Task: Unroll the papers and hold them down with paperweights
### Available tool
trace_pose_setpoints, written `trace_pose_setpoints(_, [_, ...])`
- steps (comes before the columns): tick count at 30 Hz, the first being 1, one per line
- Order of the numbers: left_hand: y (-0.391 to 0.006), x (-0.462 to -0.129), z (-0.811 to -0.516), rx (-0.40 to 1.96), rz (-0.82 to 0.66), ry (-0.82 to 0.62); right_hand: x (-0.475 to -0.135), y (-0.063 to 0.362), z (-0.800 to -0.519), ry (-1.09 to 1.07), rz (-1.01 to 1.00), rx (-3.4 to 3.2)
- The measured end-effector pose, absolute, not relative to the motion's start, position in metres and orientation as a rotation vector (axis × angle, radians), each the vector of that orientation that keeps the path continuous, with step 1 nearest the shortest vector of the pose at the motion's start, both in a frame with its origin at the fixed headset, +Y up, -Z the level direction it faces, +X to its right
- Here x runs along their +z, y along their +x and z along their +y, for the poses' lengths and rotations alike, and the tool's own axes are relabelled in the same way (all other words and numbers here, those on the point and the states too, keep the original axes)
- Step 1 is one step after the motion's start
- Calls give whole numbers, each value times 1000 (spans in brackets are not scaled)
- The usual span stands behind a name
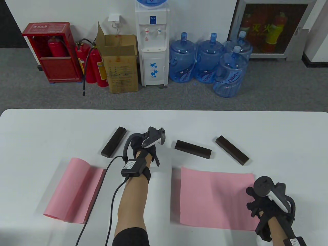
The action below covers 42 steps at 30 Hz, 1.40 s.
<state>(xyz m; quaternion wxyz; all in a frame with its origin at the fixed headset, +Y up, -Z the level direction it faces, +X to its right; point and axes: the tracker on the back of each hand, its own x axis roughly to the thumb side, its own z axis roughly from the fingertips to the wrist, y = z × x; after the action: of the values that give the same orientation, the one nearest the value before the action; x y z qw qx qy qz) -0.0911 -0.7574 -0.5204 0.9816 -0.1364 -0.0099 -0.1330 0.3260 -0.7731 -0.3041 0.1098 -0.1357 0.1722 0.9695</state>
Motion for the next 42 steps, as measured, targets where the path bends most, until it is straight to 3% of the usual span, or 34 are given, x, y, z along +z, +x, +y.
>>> trace_pose_setpoints(4, [-94, -506, -738, -173, -24, -228, -304, 326, -773, -398, 505, 2848])
trace_pose_setpoints(10, [-90, -461, -684, -23, -119, -96, -304, 325, -773, -405, 511, 2855])
trace_pose_setpoints(16, [-76, -408, -649, 203, -244, -116, -304, 326, -774, -407, 509, 2837])
trace_pose_setpoints(19, [-65, -386, -651, 295, -285, -154, -304, 326, -774, -403, 508, 2839])
trace_pose_setpoints(28, [-2, -340, -686, 168, -326, -264, -304, 326, -774, -404, 507, 2842])
trace_pose_setpoints(34, [32, -331, -722, -55, -295, -289, -303, 326, -774, -400, 505, 2837])
trace_pose_setpoints(42, [39, -334, -749, -231, -256, -343, -303, 326, -774, -399, 506, 2837])
